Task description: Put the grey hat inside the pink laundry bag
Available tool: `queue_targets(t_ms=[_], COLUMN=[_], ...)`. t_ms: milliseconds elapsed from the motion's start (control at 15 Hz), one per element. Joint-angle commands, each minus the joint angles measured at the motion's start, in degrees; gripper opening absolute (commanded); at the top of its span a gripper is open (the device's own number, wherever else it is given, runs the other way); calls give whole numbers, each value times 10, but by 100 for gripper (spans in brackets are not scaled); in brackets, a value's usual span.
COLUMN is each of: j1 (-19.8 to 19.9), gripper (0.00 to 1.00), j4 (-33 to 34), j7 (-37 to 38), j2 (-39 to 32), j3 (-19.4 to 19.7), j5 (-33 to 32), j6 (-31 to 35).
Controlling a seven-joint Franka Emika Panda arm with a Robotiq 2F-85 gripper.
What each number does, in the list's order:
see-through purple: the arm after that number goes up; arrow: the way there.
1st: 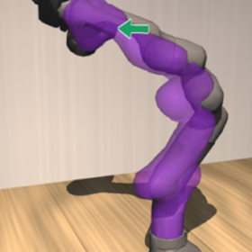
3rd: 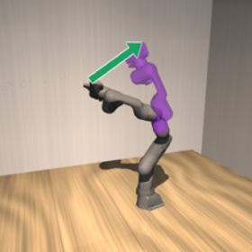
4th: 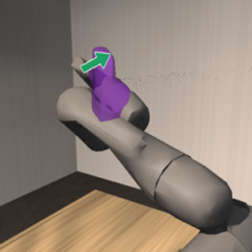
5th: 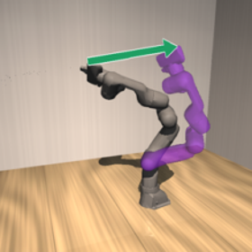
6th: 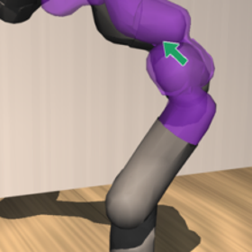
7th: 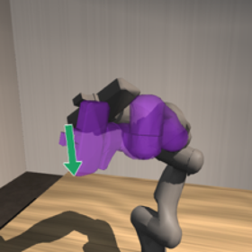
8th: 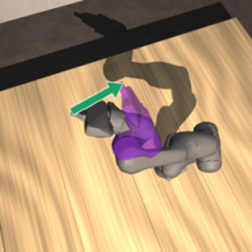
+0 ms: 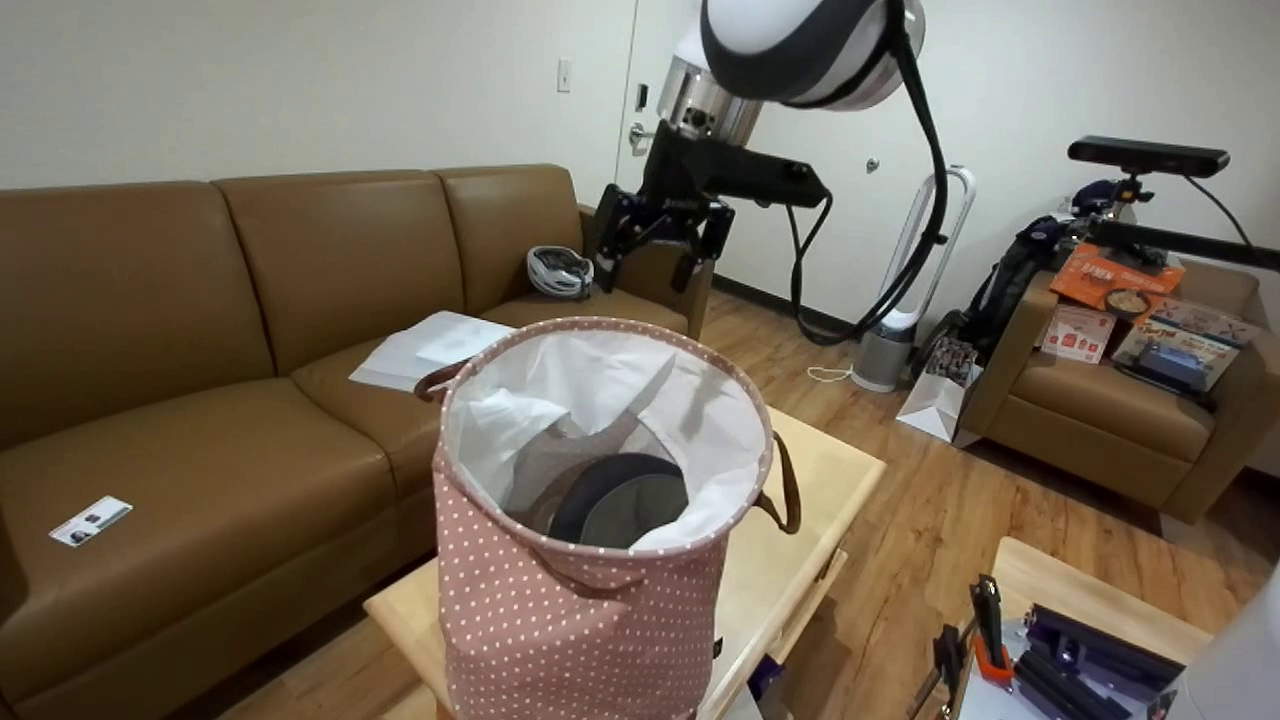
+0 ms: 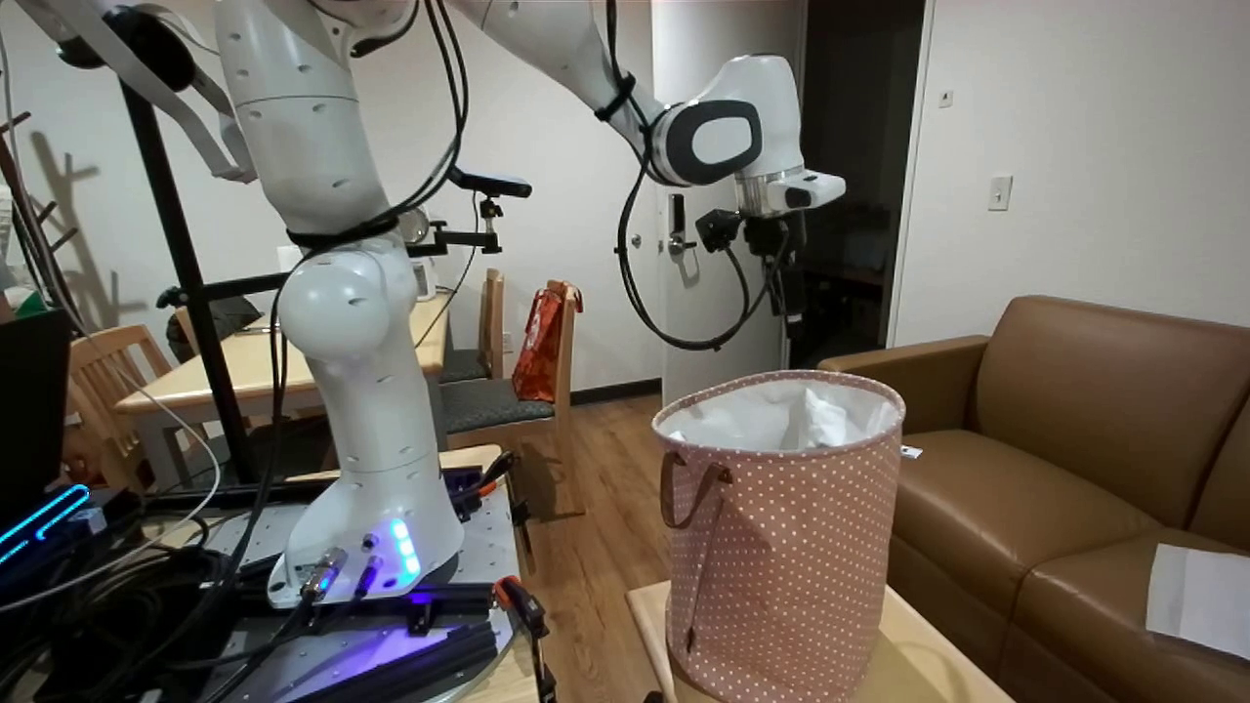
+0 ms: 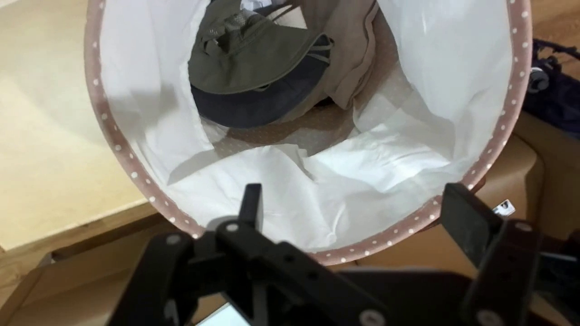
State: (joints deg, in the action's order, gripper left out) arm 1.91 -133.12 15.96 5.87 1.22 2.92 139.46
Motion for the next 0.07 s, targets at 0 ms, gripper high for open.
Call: queue_targets(t_ms=[0], j1=[1], gripper=[100], j4=[0], j7=[-12], j2=[1], j3=[-1], j5=[-3], j6=[-3])
